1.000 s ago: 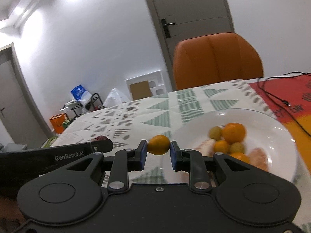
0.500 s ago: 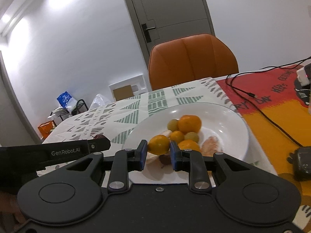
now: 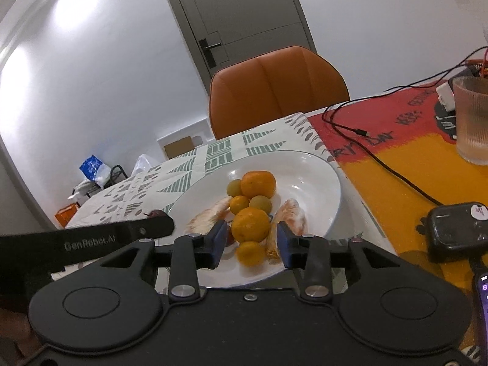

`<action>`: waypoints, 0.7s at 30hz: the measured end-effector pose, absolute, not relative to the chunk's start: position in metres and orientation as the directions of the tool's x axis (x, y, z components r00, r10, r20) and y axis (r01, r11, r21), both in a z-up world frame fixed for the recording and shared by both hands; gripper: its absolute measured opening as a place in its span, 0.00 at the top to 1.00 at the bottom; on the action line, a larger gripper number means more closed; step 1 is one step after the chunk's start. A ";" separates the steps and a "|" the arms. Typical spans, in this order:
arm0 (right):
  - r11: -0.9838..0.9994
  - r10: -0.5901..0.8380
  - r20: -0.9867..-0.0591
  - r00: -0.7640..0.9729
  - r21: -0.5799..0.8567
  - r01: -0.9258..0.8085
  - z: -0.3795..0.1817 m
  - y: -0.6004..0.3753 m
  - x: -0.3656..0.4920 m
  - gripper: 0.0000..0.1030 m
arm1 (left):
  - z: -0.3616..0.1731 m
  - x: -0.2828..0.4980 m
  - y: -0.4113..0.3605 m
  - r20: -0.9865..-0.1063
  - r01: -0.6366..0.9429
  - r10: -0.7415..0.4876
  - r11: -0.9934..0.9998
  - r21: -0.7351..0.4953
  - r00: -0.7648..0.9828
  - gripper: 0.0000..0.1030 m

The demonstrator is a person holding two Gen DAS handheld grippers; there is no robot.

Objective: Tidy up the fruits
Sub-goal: 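Carry the mandarin and red plum over the white plate with both tools, then lower both fruits into the plate and open both tools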

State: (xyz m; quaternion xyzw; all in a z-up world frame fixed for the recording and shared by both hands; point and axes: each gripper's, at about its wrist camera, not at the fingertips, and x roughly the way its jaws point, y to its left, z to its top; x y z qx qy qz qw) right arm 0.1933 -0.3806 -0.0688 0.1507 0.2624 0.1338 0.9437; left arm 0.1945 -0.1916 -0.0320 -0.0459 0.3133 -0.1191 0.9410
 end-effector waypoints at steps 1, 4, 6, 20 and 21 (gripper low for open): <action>0.919 0.332 -0.454 0.827 0.354 -0.174 -0.069 -0.381 0.193 0.64 | -0.032 0.194 -0.194 -0.581 0.204 -0.259 0.966 -0.160 0.772 0.78; 0.918 0.336 -0.450 0.827 0.354 -0.180 -0.068 -0.381 0.192 0.64 | -0.031 0.193 -0.197 -0.581 0.224 -0.274 0.962 -0.158 0.767 0.75; 0.917 0.339 -0.449 0.827 0.355 -0.183 -0.068 -0.381 0.191 0.64 | -0.031 0.192 -0.195 -0.579 0.218 -0.266 0.964 -0.153 0.770 0.75; 0.907 0.387 -0.457 0.801 0.346 -0.241 -0.064 -0.352 0.190 0.64 | -0.021 0.182 -0.150 -0.580 0.115 -0.182 0.982 -0.151 0.794 0.72; 0.906 0.391 -0.458 0.798 0.343 -0.247 -0.062 -0.349 0.190 0.64 | -0.021 0.181 -0.147 -0.579 0.110 -0.178 0.982 -0.151 0.796 0.72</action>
